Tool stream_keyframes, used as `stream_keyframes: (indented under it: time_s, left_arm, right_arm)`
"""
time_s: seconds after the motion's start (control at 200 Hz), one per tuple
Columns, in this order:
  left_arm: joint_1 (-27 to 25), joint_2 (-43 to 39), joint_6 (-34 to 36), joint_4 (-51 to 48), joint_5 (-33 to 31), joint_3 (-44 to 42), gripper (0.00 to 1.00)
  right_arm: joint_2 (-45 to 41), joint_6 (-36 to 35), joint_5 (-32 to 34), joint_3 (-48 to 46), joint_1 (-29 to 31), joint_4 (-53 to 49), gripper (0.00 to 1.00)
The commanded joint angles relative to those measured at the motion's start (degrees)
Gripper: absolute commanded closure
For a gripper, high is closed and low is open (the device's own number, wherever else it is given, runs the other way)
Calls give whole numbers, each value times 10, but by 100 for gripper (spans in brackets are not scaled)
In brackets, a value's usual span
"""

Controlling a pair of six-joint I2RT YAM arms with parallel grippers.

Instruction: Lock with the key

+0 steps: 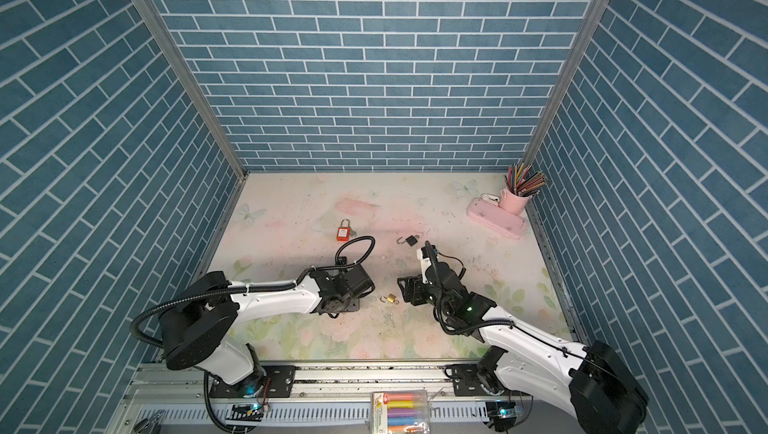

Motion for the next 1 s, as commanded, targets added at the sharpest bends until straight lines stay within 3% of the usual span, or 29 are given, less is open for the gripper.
stream_keyframes:
  time_s: [0.0,0.14,0.295,0.52,0.705,0.82,0.995]
  left_arm:
    - [-15,-14,42,17,-14,6,82]
    - [-20,-69,160,84,-28,15,84]
    - [-19,-139,347,179,-7,12,84]
    - [12,-252,589,309,159,-35,84]
    - [84,-304,656,333,270,-49,85]
    - [116,-296,672,319,312,-32,86]
    - [121,-278,693,304,347,-17,86]
  right_arm:
    - [-3,-3,-4,39,-6,-6,29]
    - [-20,-1,-19,83,-28,-51,29]
    - [-70,0,-48,119,-67,-99,29]
    - [-138,-48,-173,142,-102,-126,29]
    - [-155,-73,-308,140,-101,-117,30]
    - [-141,-78,-303,147,-99,-121,30]
    - [-95,-76,-281,175,-94,-96,31]
